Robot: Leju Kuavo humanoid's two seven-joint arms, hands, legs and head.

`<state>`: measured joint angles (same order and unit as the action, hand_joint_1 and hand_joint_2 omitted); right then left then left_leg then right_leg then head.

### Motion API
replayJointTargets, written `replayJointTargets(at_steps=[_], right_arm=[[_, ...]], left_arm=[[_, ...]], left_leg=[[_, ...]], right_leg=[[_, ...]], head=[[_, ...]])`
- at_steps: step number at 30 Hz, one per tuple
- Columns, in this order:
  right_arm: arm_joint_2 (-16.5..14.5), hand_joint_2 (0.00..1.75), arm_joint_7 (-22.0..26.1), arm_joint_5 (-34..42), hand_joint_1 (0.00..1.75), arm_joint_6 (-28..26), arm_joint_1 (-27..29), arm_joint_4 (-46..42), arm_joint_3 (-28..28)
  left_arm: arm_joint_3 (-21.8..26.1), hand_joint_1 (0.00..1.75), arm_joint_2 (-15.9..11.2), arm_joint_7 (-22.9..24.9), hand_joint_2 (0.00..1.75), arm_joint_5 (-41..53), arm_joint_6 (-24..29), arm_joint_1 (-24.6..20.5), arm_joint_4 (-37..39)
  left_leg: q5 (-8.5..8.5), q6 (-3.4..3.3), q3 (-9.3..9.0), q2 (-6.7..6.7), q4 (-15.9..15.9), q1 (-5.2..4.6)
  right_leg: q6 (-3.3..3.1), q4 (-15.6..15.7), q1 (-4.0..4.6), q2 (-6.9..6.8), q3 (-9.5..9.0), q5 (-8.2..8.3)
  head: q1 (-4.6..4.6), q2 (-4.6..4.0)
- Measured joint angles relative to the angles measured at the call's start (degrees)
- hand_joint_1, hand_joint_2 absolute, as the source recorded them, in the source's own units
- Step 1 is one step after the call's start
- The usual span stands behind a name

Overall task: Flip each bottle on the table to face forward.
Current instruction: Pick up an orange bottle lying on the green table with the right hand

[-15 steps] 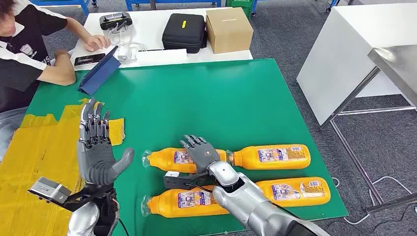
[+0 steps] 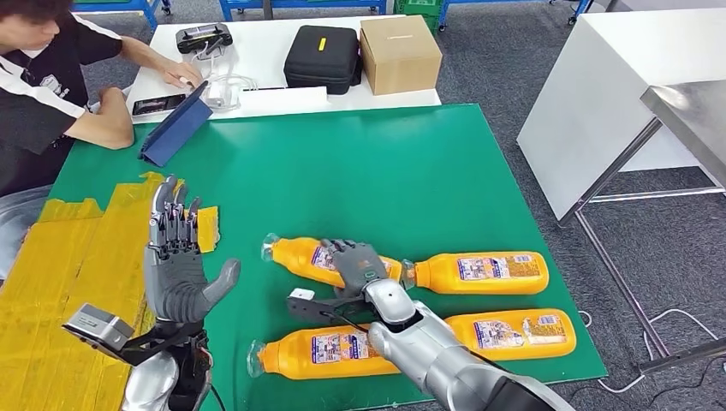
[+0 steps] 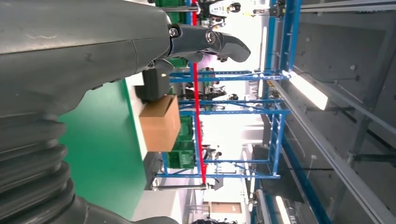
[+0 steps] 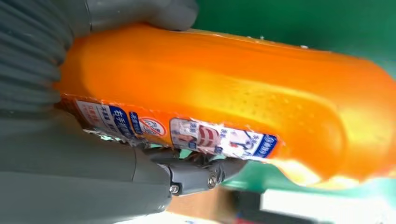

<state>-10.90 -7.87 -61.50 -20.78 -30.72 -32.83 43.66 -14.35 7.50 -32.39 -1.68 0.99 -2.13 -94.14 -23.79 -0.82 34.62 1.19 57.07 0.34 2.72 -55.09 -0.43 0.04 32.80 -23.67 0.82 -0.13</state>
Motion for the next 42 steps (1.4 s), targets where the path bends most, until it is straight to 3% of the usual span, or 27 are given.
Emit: replayJointTargets(at_steps=[4,7,11,22,31,42], right_arm=[[0.52,1.75,8.37,7.44,1.75,-8.76,5.24,-7.97,-4.63],[0.57,1.75,15.50,14.69,1.75,-12.41,9.64,-16.27,-8.34],[0.71,1.75,19.09,18.73,1.75,-13.92,13.92,-25.13,-11.63],[0.71,1.75,29.97,29.78,1.75,-14.91,20.48,-37.85,-14.78],[-0.38,1.75,36.03,33.82,1.75,-9.27,21.47,-38.57,-9.80],[-1.08,1.75,36.56,33.52,1.75,-9.62,19.46,-32.15,-4.02]], left_arm=[[-0.41,0.00,-0.01,0.25,1.75,1.17,0.74,1.11,-0.01],[-1.01,0.00,-0.05,0.27,1.75,2.09,1.79,1.88,-0.05],[-1.50,0.00,-0.16,0.26,1.75,2.34,2.41,2.53,-0.15],[-2.61,0.00,-0.69,0.54,1.75,2.35,3.12,2.79,-0.17],[-3.73,0.00,-1.57,2.44,1.75,0.44,1.70,1.02,0.75],[-5.67,0.00,-3.75,5.31,1.75,-1.72,-3.73,-1.77,3.20]], left_leg=[[-0.01,0.00,0.16,-0.02,0.01,-0.03],[-0.03,0.00,0.32,-0.03,0.01,-0.02],[-0.05,0.02,0.46,-0.04,-0.01,-0.02],[-0.05,0.02,0.49,-0.04,0.00,-0.03],[-0.04,0.02,0.50,-0.04,-0.01,-0.01],[-0.03,0.01,0.54,-0.04,-0.01,-0.03]], right_leg=[[0.01,-0.01,-0.01,0.00,0.14,0.00],[0.00,-0.01,0.00,-0.03,0.29,-0.04],[-0.01,-0.01,0.00,-0.02,0.44,-0.05],[-0.01,-0.01,-0.01,-0.03,0.45,-0.05],[-0.01,-0.01,0.00,-0.03,0.48,-0.05],[-0.01,-0.01,-0.02,-0.04,0.48,-0.05]], head=[[0.01,0.00],[0.01,0.00],[0.01,0.00],[0.01,0.00],[0.01,0.00],[0.01,0.00]])
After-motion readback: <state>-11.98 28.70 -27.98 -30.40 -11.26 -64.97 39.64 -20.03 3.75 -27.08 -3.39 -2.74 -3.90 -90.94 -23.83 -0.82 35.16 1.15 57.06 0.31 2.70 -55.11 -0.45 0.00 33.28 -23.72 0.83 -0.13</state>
